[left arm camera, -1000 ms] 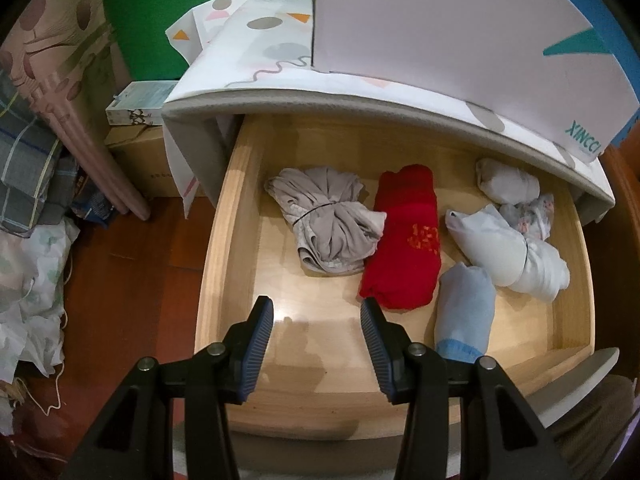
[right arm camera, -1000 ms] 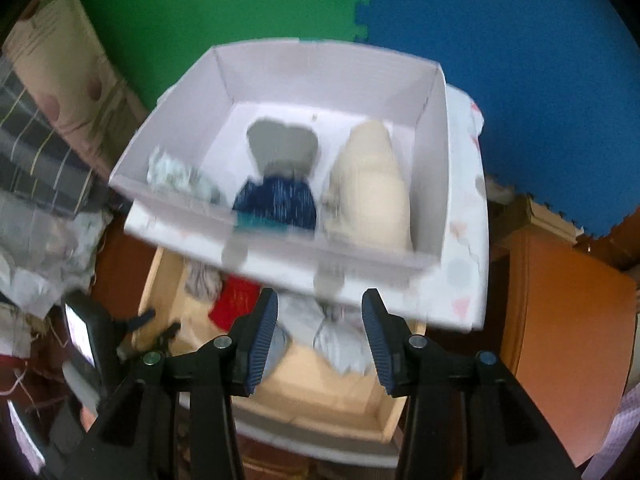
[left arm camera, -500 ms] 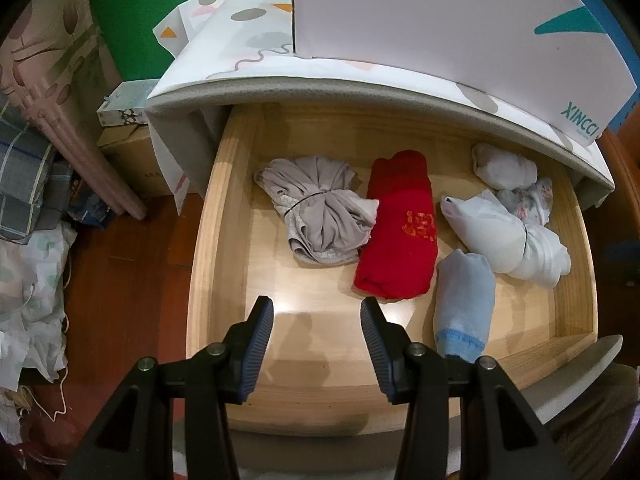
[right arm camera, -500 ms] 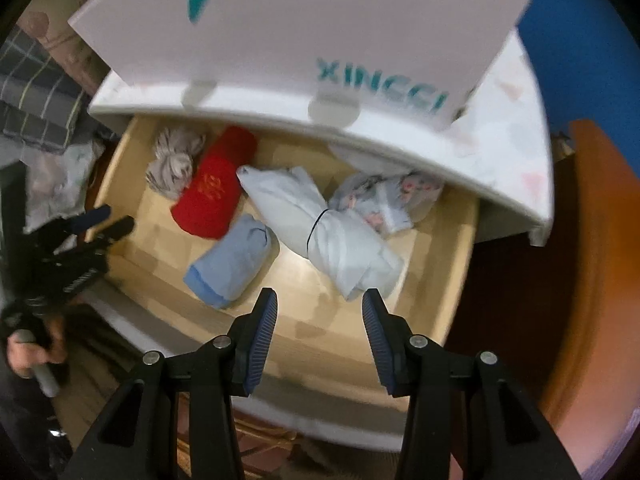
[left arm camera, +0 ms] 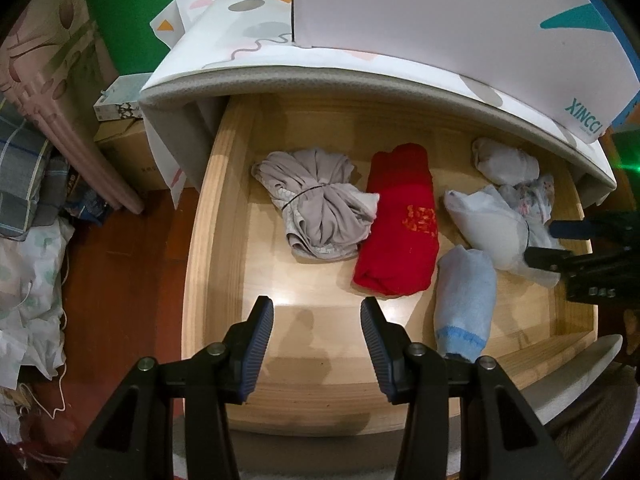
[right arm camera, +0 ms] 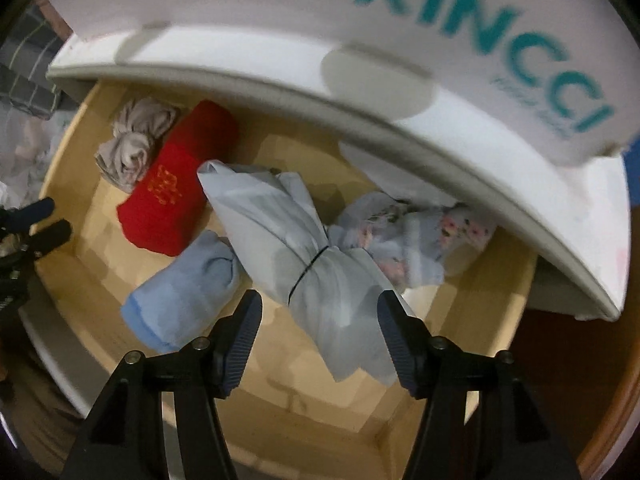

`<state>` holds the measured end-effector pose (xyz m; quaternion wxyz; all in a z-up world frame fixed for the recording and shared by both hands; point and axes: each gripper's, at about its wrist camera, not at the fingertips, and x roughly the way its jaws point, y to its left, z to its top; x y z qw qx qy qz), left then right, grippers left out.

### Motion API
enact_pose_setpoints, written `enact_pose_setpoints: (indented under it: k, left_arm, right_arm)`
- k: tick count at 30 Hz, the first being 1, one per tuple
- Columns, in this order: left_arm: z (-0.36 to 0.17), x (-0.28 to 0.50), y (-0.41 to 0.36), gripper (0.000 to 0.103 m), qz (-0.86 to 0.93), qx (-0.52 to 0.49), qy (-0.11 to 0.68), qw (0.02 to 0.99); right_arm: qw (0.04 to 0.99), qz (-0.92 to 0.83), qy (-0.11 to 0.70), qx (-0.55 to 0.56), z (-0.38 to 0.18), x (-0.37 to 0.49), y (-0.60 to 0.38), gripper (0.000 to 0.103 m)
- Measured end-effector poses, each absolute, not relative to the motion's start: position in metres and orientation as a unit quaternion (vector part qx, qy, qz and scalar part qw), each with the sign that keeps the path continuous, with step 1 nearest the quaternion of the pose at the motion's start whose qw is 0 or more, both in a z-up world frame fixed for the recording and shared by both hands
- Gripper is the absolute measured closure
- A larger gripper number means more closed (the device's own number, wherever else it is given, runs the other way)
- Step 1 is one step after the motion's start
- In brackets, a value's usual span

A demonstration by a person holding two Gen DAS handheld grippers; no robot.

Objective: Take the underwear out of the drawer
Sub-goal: 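Move the right gripper back over the open drawer, then grasp the white rolled cloth with the right gripper while the left reaches for the light blue sock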

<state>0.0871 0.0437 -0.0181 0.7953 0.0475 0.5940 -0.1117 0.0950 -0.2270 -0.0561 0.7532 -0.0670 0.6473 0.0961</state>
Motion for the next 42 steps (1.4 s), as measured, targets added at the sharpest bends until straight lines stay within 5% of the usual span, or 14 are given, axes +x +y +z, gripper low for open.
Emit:
enact_pose_setpoints:
  k: [11, 20, 42]
  left_arm:
    - [-0.020, 0.088, 0.044, 0.057, -0.110, 0.048, 0.598, 0.793]
    - [-0.019, 0.086, 0.040, 0.057, -0.112, 0.062, 0.594, 0.794]
    - [-0.036, 0.071, -0.016, 0.057, -0.178, 0.089, 0.637, 0.745]
  right_arm:
    - [0.727, 0.109, 0.672, -0.088, -0.091, 0.106, -0.206, 0.039]
    - [0.703, 0.080, 0.706, -0.039, -0.099, 0.103, -0.220, 0.052]
    - [0.682, -0.019, 0.730, 0.039, -0.098, 0.065, -0.269, 0.059]
